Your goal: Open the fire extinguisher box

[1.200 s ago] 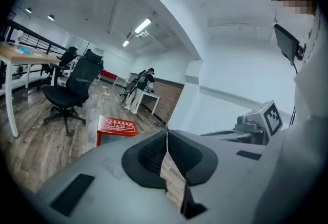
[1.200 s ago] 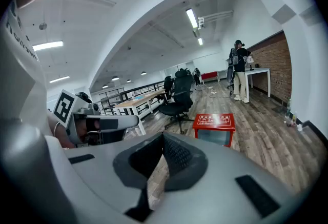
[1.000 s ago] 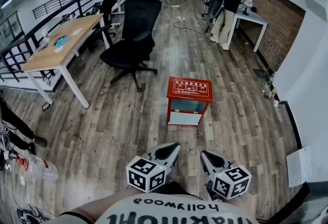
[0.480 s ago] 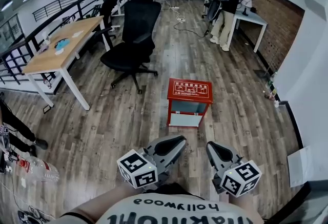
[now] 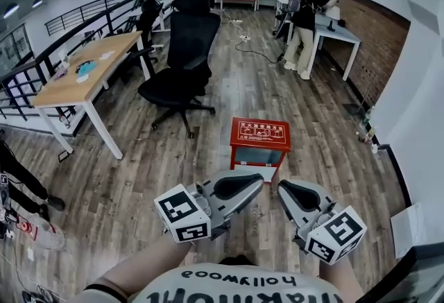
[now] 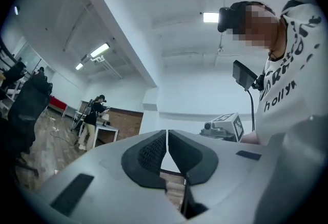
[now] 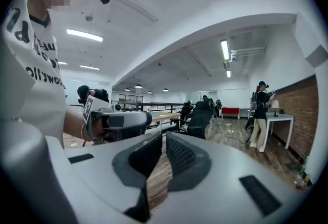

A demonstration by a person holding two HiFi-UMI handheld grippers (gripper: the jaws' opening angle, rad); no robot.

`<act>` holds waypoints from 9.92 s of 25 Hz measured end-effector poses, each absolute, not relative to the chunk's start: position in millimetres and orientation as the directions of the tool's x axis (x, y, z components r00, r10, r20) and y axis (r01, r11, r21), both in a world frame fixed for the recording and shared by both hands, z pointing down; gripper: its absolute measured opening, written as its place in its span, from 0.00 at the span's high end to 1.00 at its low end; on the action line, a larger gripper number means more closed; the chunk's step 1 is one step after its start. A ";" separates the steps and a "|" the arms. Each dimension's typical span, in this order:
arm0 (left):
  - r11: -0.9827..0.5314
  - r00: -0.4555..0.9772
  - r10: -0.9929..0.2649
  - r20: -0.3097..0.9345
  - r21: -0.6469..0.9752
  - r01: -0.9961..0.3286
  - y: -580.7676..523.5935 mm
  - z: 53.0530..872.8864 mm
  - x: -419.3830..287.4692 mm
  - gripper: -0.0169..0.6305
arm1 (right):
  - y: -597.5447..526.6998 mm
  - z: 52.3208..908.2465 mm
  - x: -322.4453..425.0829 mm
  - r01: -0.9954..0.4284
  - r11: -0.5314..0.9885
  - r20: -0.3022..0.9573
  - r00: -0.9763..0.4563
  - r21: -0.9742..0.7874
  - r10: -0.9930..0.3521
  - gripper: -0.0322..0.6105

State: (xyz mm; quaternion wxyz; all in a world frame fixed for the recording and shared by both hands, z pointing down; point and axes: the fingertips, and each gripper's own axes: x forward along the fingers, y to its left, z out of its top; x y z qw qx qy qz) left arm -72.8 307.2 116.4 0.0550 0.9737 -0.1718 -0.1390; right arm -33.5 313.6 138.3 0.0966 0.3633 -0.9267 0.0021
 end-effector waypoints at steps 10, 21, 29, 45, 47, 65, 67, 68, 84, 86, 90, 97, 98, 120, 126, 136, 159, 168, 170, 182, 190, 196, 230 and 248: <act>-0.906 0.907 -0.396 -0.144 0.220 -0.361 262.2 164.8 -90.4 0.95 | 277.7 171.9 -30.0 -0.748 0.664 0.212 -0.646 0.020 -0.734 0.93; -0.886 0.905 -0.417 -0.087 0.261 -0.383 199.5 189.9 -33.2 0.95 | 207.8 199.5 24.0 -0.702 0.711 0.281 -0.692 -0.043 -0.665 0.93; -0.837 0.859 -0.508 -0.065 0.271 -0.474 138.1 202.8 18.8 0.95 | 143.3 210.8 79.2 -0.645 0.762 0.305 -0.738 -0.055 -0.602 0.93; -0.768 0.807 -0.590 0.035 0.283 -0.574 108.1 217.2 50.3 0.95 | 101.8 235.2 110.4 -0.572 0.811 0.332 -0.794 -0.123 -0.510 0.93; -0.771 0.811 -0.584 0.047 0.282 -0.571 106.5 220.2 49.7 0.95 | 98.8 236.8 107.6 -0.575 0.809 0.339 -0.791 -0.125 -0.510 0.93; -0.838 0.877 -0.473 0.083 0.264 -0.477 56.2 217.4 -1.3 0.95 | 42.9 231.9 50.2 -0.658 0.742 0.328 -0.734 -0.125 -0.595 0.93; -0.844 0.883 -0.461 0.088 0.263 -0.467 49.0 220.8 -9.9 0.95 | 36.4 235.7 43.6 -0.670 0.732 0.336 -0.723 -0.126 -0.604 0.93; -0.847 0.886 -0.455 0.092 0.262 -0.463 45.3 222.9 -14.3 0.95 | 32.8 237.8 40.8 -0.677 0.725 0.339 -0.716 -0.126 -0.610 0.93; -0.819 0.884 -0.447 0.137 0.337 -0.466 1.6 258.3 -8.0 0.96 | 8.3 276.8 56.6 -0.690 0.712 0.426 -0.686 -0.127 -0.590 0.93; -0.798 0.864 -0.482 0.142 0.335 -0.501 -6.6 259.4 -3.6 0.96 | 3.4 279.8 62.8 -0.665 0.737 0.439 -0.701 -0.119 -0.562 0.93; -0.751 0.818 -0.552 0.161 0.332 -0.571 -20.3 264.7 14.9 0.96 | -11.8 279.6 90.3 -0.630 0.771 0.461 -0.714 -0.095 -0.527 0.93; -0.655 0.726 -0.674 0.140 0.341 -0.674 -35.2 272.8 47.2 0.96 | -43.3 285.4 148.3 -0.587 0.805 0.479 -0.731 -0.079 -0.486 0.93; -0.638 0.709 -0.692 0.136 0.345 -0.689 -37.1 274.1 50.2 0.96 | -48.0 285.9 155.1 -0.581 0.810 0.479 -0.735 -0.078 -0.481 0.93; -0.586 0.568 -0.760 0.316 0.045 -0.809 -97.6 324.9 31.8 0.78 | -102.6 343.7 151.8 -0.582 0.808 0.493 -0.732 -0.094 -0.471 0.93; -0.710 0.647 -0.654 0.392 -0.024 -0.704 -119.5 362.4 8.3 0.77 | -122.5 374.6 127.9 -0.678 0.735 0.533 -0.633 -0.030 -0.562 0.93; -0.788 0.615 -0.610 0.500 -0.295 -0.541 -139.3 463.4 -19.7 0.75 | -130.9 476.2 89.0 -0.691 0.707 0.603 -0.502 0.151 -0.620 0.71; -0.549 0.450 -0.816 0.363 -0.730 -0.407 -174.6 630.6 -2.4 0.57 | -170.3 631.8 113.8 -0.295 0.512 0.417 -0.331 0.807 -0.847 0.64; -0.355 0.467 -0.863 0.192 -0.888 -0.292 -183.7 655.8 8.1 0.57 | -169.8 659.3 115.7 -0.124 0.357 0.289 -0.378 0.926 -0.880 0.63; -0.339 0.458 -0.871 0.178 -0.892 -0.299 -186.2 663.7 6.9 0.57 | -169.8 667.6 116.1 -0.112 0.334 0.272 -0.373 0.936 -0.887 0.63; -0.341 0.424 -0.888 0.179 -0.875 -0.345 -192.2 664.1 1.4 0.58 | -177.0 672.6 117.1 -0.149 0.294 0.230 -0.341 0.944 -0.911 0.63; -0.346 0.417 -0.892 0.177 -0.860 -0.376 -195.2 661.8 1.4 0.58 | -186.7 666.6 123.5 -0.200 0.265 0.192 -0.321 0.943 -0.927 0.64; -0.324 0.400 -0.901 0.169 -0.875 -0.360 -190.3 664.1 -2.1 0.63 | -178.3 667.2 120.7 -0.253 0.366 0.269 -0.347 0.896 -0.898 0.66; -0.199 0.472 -0.880 0.057 -0.946 -0.257 -225.5 526.3 5.0 0.78 | -214.9 527.2 120.3 -0.181 0.257 0.174 -0.381 0.949 -0.908 0.79; -0.448 0.475 -0.825 0.308 -0.867 -0.216 -280.8 487.3 7.4 0.80 | -271.4 484.5 121.9 -0.261 0.511 0.415 -0.345 0.819 -0.842 0.79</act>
